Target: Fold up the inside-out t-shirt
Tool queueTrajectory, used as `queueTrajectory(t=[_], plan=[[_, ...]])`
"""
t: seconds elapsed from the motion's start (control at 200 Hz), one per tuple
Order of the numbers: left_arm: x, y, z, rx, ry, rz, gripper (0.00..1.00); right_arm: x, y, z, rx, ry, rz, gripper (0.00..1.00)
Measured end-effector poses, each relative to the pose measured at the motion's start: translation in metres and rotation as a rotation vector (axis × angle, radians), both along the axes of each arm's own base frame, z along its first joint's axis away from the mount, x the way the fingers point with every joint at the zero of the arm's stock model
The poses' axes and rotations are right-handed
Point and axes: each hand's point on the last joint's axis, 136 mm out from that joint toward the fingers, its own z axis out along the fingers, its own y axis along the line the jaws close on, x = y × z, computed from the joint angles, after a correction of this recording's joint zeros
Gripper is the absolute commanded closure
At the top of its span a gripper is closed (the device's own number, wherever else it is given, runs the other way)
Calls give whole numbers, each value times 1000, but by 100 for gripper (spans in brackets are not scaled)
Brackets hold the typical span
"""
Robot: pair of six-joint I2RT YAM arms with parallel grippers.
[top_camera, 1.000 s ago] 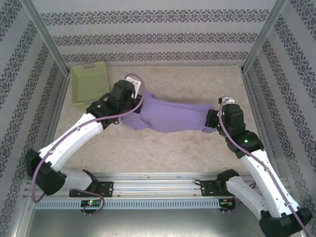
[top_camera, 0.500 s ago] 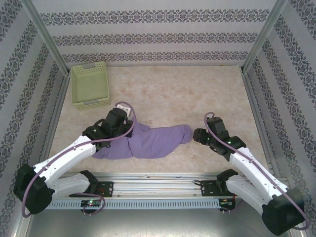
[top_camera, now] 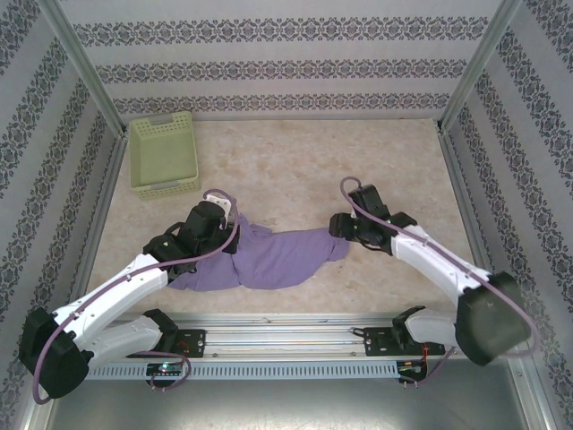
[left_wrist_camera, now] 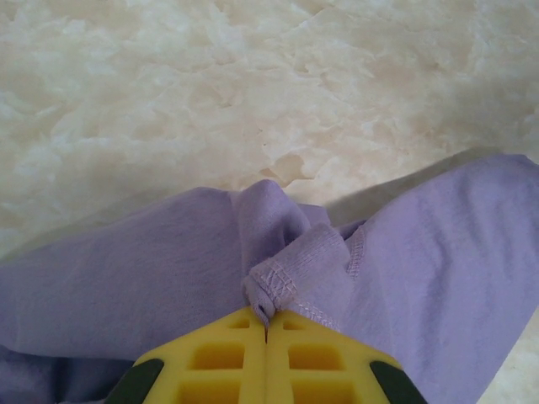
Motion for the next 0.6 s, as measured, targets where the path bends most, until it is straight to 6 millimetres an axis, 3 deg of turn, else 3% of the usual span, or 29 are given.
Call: queueTrajectory(t=[0.125, 0.235, 0.4, 0.54, 0.605], plan=[[0, 0, 0, -2, 1, -3, 100, 15, 6, -10, -43, 40, 28, 48], [-1, 0, 1, -4, -2, -3, 100, 16, 9, -30, -83, 103, 54, 53], [0, 0, 2, -5, -3, -2, 100, 12, 16, -52, -123, 187, 106, 76], [2, -1, 14, -10, -16, -1, 100, 15, 22, -47, -123, 176, 134, 100], [5, -3, 27, -21, -37, 3, 100, 18, 24, -43, -120, 164, 139, 100]])
